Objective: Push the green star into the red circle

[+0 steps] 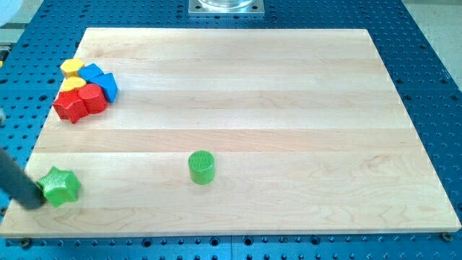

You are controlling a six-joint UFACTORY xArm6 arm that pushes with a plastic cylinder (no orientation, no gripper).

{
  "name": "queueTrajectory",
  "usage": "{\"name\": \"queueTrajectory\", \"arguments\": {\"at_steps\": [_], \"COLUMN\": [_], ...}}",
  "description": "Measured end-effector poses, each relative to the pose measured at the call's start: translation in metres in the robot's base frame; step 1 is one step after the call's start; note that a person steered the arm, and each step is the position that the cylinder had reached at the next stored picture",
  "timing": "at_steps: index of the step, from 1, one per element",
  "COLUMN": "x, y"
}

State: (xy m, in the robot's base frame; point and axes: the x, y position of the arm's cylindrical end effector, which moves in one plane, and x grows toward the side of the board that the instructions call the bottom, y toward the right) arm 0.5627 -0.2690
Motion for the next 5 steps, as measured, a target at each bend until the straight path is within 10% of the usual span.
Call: {"name": "queueTrajectory", "arguments": {"at_steps": [3, 5], "x": [0.03, -0.074], "y": [0.037, 0.094]}}
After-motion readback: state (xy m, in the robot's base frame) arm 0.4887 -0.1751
